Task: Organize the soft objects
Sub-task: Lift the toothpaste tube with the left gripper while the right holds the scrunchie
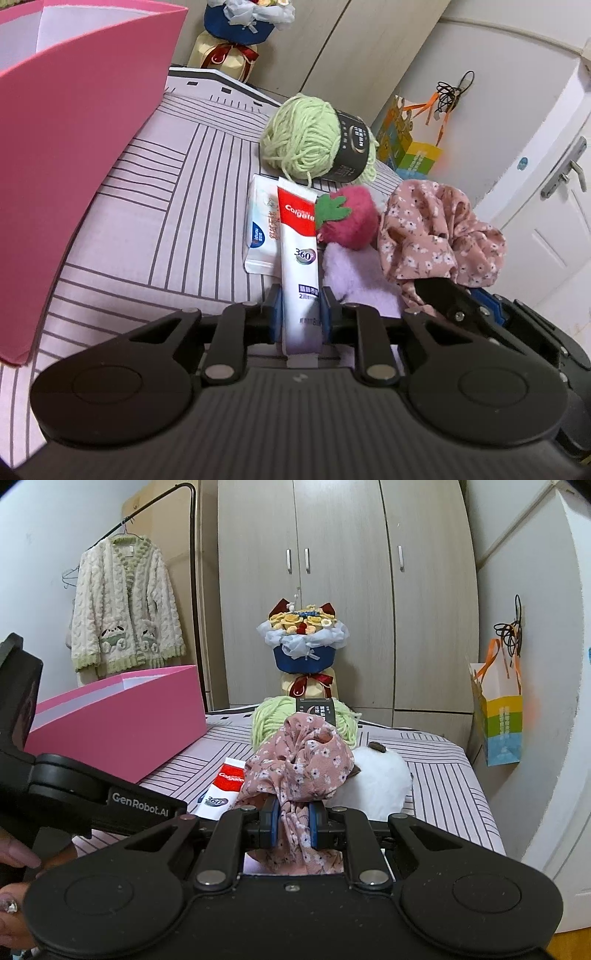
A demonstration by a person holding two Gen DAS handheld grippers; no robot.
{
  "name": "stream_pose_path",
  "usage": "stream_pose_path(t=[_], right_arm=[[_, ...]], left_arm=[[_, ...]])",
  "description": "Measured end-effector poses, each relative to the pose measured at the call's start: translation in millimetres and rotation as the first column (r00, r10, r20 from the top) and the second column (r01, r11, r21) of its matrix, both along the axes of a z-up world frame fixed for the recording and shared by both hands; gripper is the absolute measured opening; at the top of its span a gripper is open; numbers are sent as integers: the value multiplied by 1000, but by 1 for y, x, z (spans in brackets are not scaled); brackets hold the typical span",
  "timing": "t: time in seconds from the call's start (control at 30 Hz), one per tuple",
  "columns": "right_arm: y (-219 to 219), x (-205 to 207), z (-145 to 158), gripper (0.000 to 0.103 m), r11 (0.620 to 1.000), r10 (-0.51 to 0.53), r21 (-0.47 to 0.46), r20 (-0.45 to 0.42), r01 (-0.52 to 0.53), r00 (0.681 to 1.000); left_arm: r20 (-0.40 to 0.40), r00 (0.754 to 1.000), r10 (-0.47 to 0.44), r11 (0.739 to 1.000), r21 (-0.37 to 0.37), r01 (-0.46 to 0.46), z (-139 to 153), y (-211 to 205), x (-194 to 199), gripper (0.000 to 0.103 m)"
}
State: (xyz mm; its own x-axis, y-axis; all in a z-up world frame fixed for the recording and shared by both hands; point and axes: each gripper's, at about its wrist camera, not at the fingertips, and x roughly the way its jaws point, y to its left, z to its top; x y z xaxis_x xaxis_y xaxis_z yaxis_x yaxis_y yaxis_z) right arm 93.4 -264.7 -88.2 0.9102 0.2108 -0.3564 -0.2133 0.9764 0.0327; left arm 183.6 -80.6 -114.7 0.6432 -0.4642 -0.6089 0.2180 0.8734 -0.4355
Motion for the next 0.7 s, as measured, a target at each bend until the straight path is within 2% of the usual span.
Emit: stream_pose_path(t=[0.23,0.5,0.7], right_arm=[[7,-22,2,18,1000,28,7,-12,-28,1000],[16,-40,-2,18,998,59,34,-78,-57,995],[27,-53,5,18,993,113,-17,-111,-115,987]], left_arm=[[10,999,-46,999,-8,46,9,13,-22,19],[-1,998,-64,998,-9,64,10,38,-49,19],[-2,995,-96,995,0,96,19,54,-68,18]])
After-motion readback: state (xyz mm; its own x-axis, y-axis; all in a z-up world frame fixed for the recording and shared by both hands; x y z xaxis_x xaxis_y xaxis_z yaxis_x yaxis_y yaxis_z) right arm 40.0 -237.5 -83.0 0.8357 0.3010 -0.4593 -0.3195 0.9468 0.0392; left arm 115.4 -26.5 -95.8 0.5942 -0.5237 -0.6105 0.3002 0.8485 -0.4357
